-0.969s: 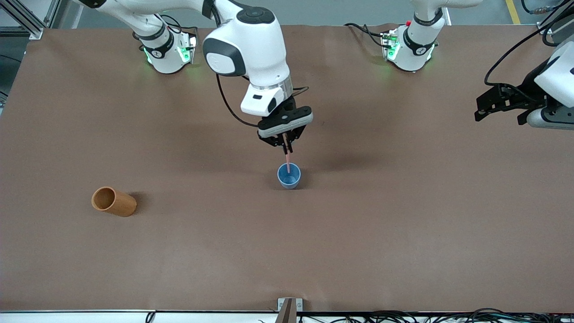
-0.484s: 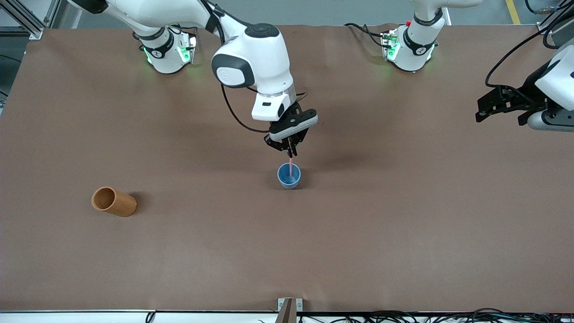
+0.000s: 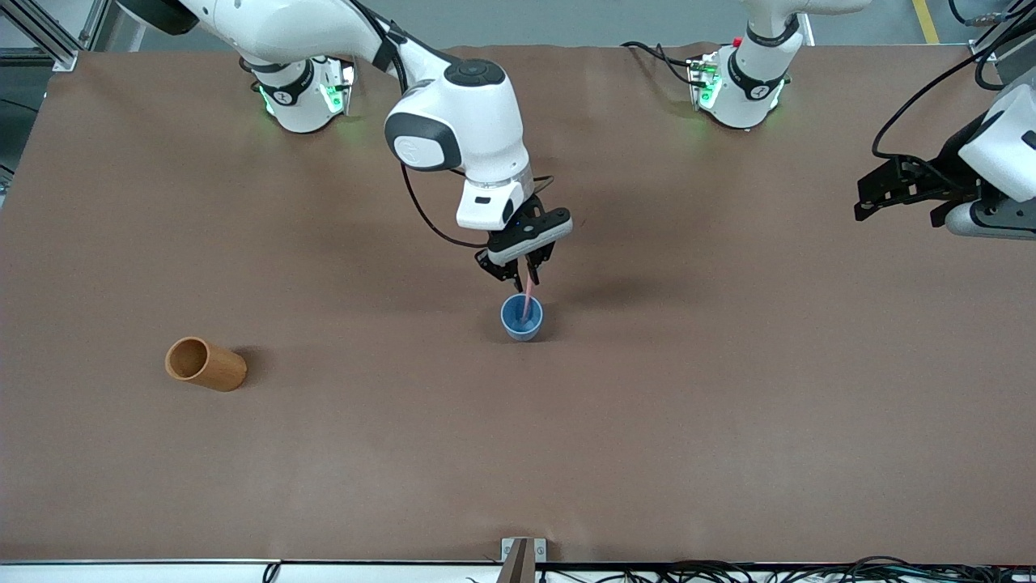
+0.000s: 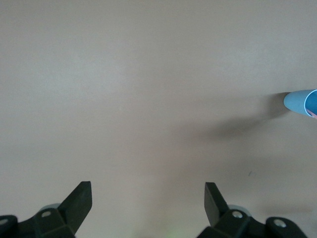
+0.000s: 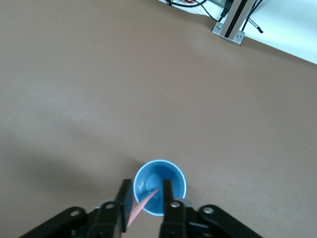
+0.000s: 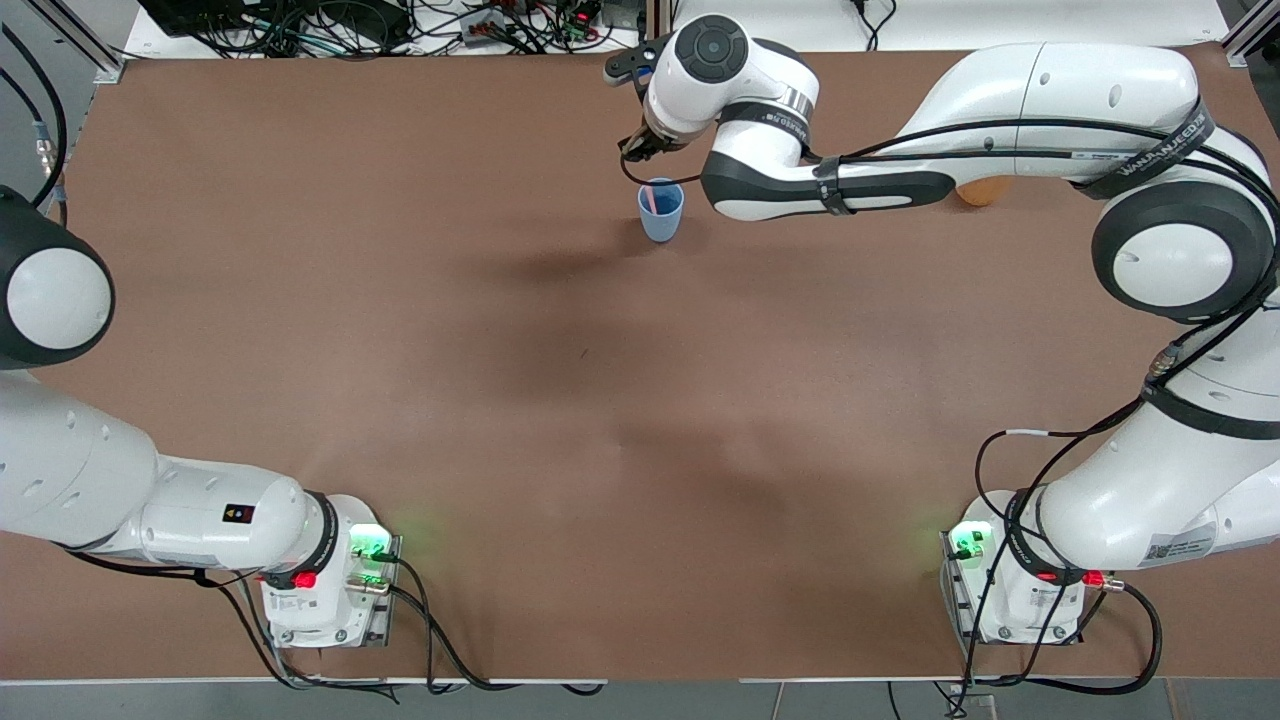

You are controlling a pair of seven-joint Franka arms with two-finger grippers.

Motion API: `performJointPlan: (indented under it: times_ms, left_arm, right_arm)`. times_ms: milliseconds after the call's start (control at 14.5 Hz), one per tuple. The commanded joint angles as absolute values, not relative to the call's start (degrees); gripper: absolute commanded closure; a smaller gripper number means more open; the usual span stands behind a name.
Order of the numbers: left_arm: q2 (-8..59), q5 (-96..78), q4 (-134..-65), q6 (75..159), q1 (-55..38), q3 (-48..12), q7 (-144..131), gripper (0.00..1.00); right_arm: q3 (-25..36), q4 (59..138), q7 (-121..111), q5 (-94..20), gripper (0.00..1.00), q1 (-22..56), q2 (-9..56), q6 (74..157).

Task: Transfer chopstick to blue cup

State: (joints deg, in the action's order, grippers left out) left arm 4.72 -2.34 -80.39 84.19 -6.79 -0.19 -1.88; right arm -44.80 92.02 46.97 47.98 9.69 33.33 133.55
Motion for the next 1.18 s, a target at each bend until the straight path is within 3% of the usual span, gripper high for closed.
performJointPlan:
  times_ms: [0,346,623,830,1107]
  left_arm:
    - [4.13,-2.11,-81.39,84.73,-7.03,0.09,-1.32,0.00]
    - [4.22,-2.11,-81.47,84.73,-6.94,0.00,-1.32,0.00]
    - [4.22,-2.11,-81.47,84.73,-6.94,-0.09,-1.32,0.00]
    - [4.22,-2.11,-81.30,84.73,-6.94,-0.09,-1.41,0.00]
    - [4.48,-2.02,-81.04,84.73,-7.03,-0.18,-1.85,0.00]
  right_arm:
    - [-45.62,91.94,47.99,49.57,0.00,8.18,32.70,134.03]
    - [-45.88,91.58,47.46,48.17,0.00,4.75,27.27,133.16]
    - [-44.92,91.14,44.93,37.12,0.00,2.11,20.58,126.40]
    - [-37.56,91.06,34.06,23.52,0.00,1.84,14.79,124.03]
    - [-22.45,91.05,20.23,8.63,0.00,4.21,6.69,112.54]
